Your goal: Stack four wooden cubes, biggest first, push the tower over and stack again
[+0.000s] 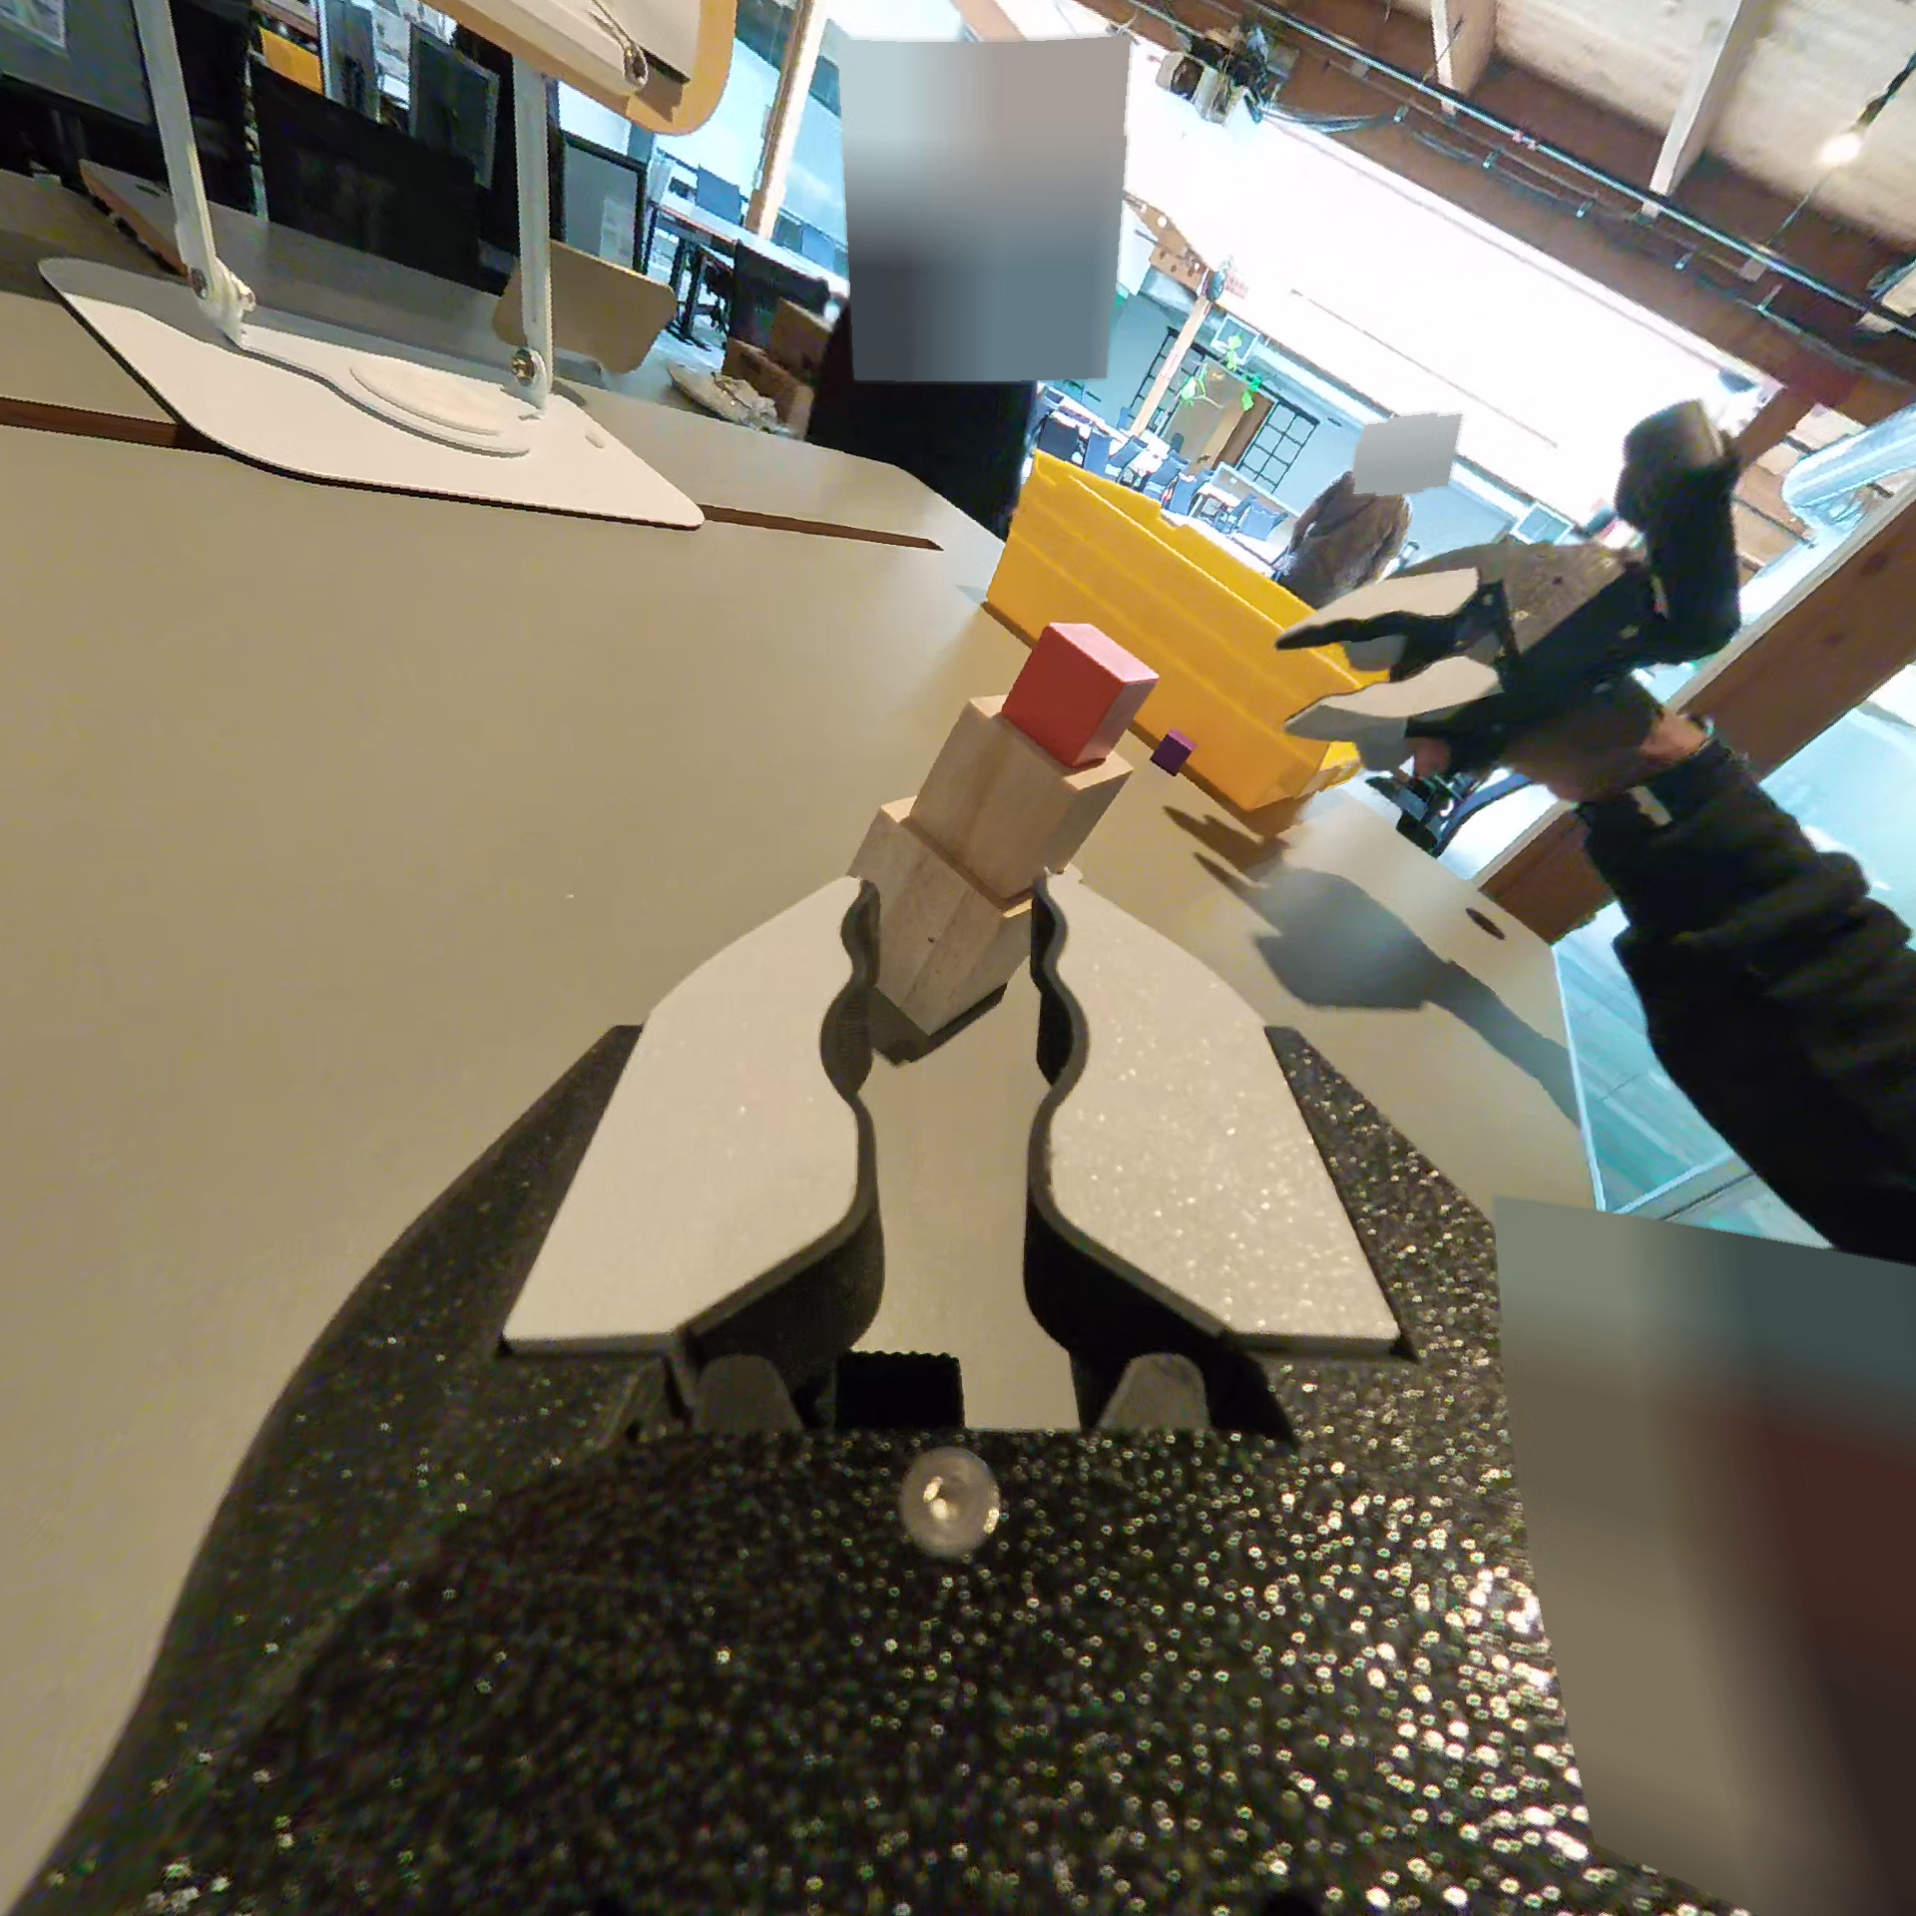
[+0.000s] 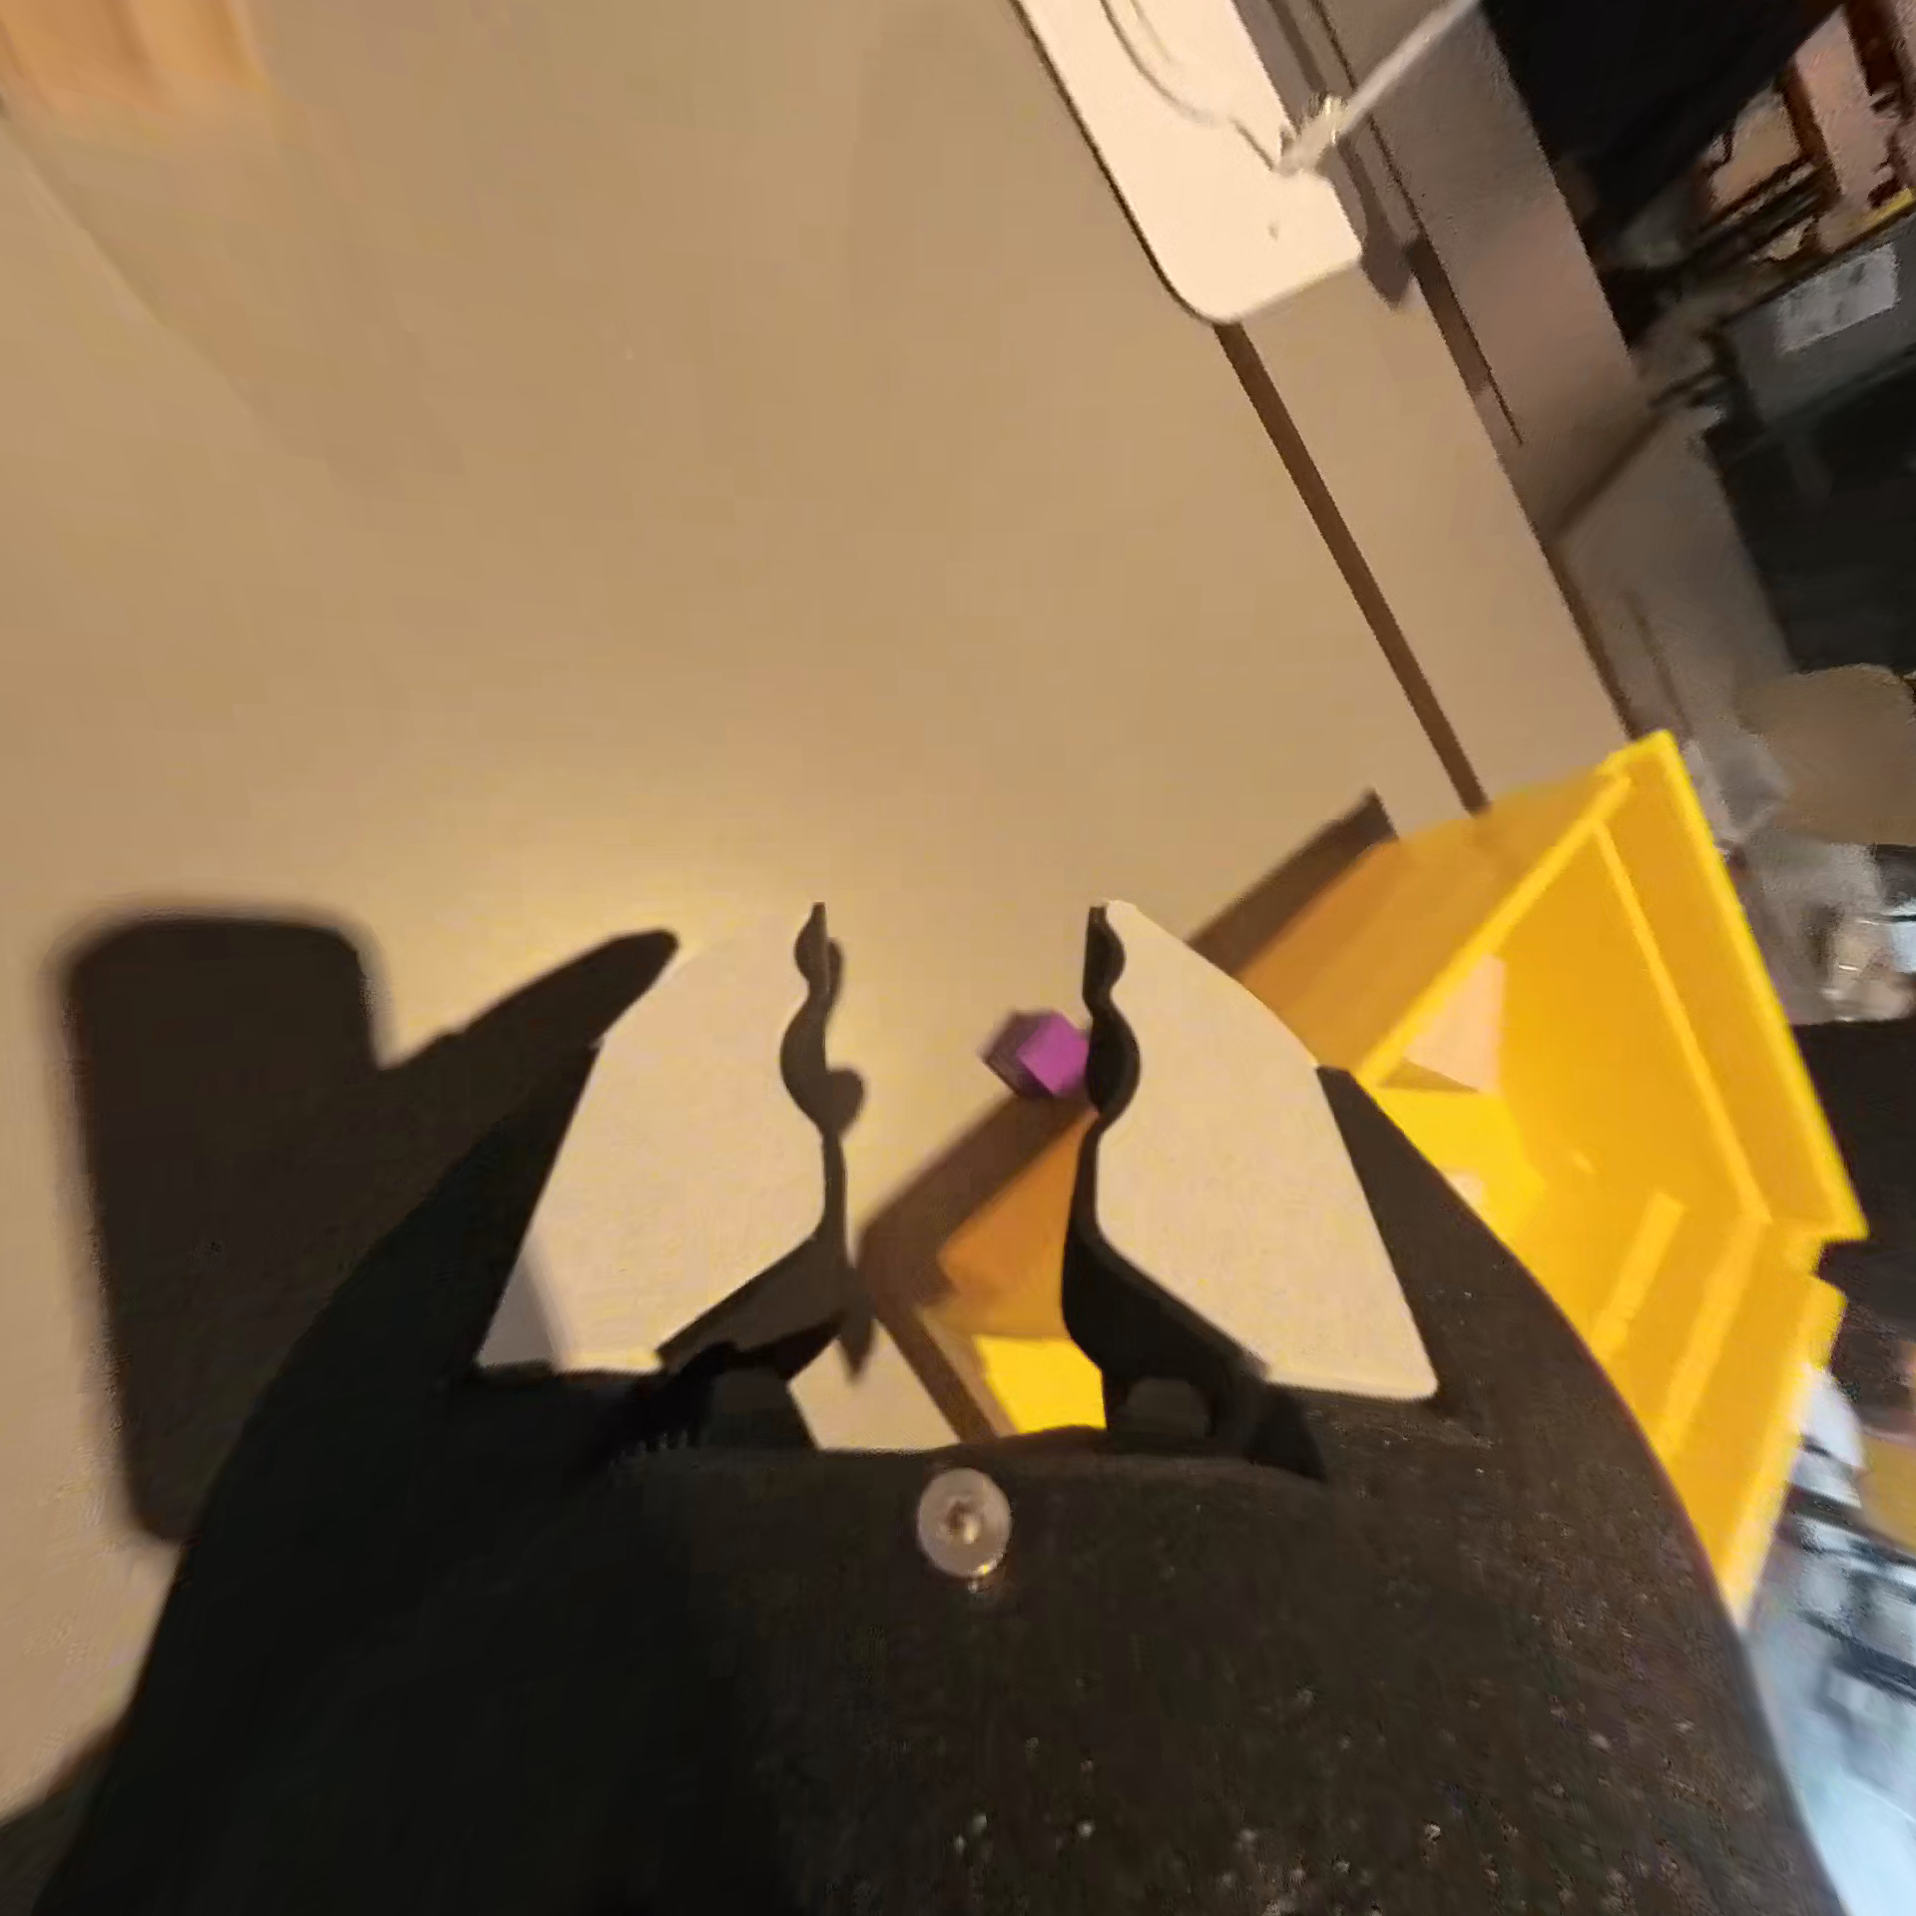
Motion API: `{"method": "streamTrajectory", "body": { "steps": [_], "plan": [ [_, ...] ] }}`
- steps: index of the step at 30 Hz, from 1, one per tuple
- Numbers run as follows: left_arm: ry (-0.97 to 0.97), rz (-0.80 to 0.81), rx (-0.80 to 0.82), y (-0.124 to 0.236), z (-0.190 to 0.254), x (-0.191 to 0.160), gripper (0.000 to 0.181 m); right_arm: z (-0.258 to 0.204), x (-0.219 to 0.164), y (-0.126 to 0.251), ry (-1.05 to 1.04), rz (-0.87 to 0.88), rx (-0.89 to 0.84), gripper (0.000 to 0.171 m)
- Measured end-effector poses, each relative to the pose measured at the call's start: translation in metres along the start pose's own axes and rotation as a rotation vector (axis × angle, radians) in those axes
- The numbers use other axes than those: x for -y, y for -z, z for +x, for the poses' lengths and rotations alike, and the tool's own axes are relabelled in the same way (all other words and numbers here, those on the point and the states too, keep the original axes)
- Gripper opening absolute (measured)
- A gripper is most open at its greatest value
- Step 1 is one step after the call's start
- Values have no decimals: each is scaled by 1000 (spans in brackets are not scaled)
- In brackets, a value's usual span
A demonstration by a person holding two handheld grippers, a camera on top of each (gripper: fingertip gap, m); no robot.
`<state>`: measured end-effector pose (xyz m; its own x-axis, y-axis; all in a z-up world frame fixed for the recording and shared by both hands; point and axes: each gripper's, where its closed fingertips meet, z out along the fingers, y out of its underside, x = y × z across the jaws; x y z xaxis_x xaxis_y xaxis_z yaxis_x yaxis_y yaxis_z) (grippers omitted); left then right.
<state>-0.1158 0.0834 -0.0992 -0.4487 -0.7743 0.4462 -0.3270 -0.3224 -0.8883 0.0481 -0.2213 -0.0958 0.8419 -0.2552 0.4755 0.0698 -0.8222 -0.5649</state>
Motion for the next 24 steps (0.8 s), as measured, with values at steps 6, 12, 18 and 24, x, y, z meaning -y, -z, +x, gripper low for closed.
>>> {"method": "streamTrajectory", "body": {
  "steps": [6,12,18,24],
  "plan": [
    [-3,2,8,0,0,0,27,32,-28,6,224,-186,123,45],
    [-5,30,21,3,-2,3,26,35,-33,-13,332,-322,353,47],
    [-8,63,31,7,-2,7,26,23,-44,-33,404,-484,468,42],
    [-12,80,32,10,-1,9,27,30,-51,-37,530,-716,404,42]
  ]
}}
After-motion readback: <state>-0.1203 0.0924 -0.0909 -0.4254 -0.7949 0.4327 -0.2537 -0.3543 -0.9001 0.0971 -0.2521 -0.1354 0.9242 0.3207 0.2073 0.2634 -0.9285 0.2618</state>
